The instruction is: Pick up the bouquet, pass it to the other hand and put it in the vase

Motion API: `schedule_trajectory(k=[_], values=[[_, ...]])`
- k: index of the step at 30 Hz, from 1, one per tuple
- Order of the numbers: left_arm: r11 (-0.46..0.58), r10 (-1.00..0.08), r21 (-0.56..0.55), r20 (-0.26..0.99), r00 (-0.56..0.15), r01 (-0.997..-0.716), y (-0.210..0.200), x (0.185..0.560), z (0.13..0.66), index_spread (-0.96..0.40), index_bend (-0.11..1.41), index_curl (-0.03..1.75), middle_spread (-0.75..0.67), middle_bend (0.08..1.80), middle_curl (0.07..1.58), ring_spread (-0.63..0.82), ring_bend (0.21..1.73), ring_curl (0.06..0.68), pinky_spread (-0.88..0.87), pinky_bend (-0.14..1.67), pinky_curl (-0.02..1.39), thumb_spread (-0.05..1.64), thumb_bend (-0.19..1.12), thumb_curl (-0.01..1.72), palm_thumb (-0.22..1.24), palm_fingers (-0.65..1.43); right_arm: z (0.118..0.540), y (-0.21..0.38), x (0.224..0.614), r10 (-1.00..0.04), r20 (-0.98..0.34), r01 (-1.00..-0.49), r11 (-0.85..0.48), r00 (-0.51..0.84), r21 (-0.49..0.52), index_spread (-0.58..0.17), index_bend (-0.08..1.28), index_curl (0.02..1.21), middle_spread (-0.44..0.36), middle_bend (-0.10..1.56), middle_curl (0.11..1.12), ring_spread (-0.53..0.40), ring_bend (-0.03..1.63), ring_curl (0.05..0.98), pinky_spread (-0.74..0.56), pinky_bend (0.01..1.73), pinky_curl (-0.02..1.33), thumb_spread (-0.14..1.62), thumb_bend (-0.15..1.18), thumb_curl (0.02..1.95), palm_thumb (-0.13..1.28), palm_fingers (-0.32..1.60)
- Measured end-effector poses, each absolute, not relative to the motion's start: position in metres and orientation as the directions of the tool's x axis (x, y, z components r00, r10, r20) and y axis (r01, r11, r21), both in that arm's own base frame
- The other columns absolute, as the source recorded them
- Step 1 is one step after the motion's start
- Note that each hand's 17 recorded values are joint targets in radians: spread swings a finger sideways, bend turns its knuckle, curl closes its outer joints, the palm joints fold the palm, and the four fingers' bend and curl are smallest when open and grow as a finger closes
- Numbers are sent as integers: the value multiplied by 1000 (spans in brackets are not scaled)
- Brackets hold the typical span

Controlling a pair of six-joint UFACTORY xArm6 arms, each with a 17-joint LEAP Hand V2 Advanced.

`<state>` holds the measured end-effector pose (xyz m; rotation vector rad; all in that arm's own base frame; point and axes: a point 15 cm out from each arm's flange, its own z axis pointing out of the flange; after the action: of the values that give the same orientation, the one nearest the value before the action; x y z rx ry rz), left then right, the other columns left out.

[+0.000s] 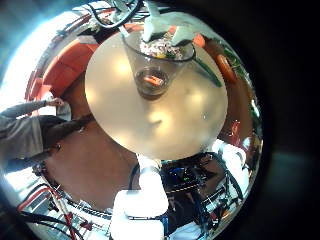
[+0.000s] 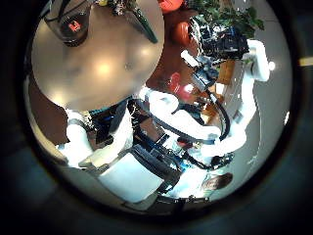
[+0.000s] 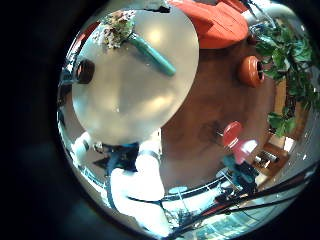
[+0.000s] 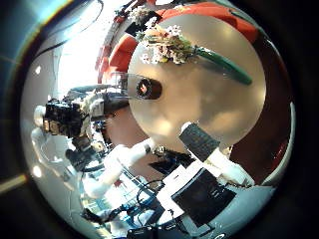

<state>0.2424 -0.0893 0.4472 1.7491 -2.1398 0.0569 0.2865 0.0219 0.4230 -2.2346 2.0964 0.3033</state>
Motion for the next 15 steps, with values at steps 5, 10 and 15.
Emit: schedule_trajectory(k=[5, 10, 15], values=[[218, -918, 204, 376, -129, -954, -96, 242, 448, 113, 178, 354, 441, 189, 302, 632, 450, 196, 555, 196, 317, 993, -24, 341, 530, 74, 423, 23, 284, -981, -188, -993, -76, 58, 92, -374, 185, 375, 27, 235, 377, 148, 496, 167, 378, 473, 116, 1108, -22, 416, 612, 223], [209, -911, 214, 398, -110, -954, -94, 237, 450, 106, 181, 357, 434, 187, 303, 633, 447, 196, 555, 194, 314, 1000, -25, 341, 537, 76, 424, 21, 283, -981, -189, -994, -69, 51, 90, -374, 185, 368, 24, 227, 370, 150, 468, 168, 381, 431, 131, 1109, -22, 406, 614, 243], [214, -908, 215, 403, -113, -953, -96, 233, 449, 105, 181, 358, 432, 187, 303, 630, 441, 199, 555, 194, 313, 1003, -25, 343, 541, 76, 423, 9, 284, -982, -188, -995, -34, 17, 91, -375, 180, 360, 19, 216, 366, 148, 449, 172, 382, 402, 147, 1110, -22, 400, 615, 260]])
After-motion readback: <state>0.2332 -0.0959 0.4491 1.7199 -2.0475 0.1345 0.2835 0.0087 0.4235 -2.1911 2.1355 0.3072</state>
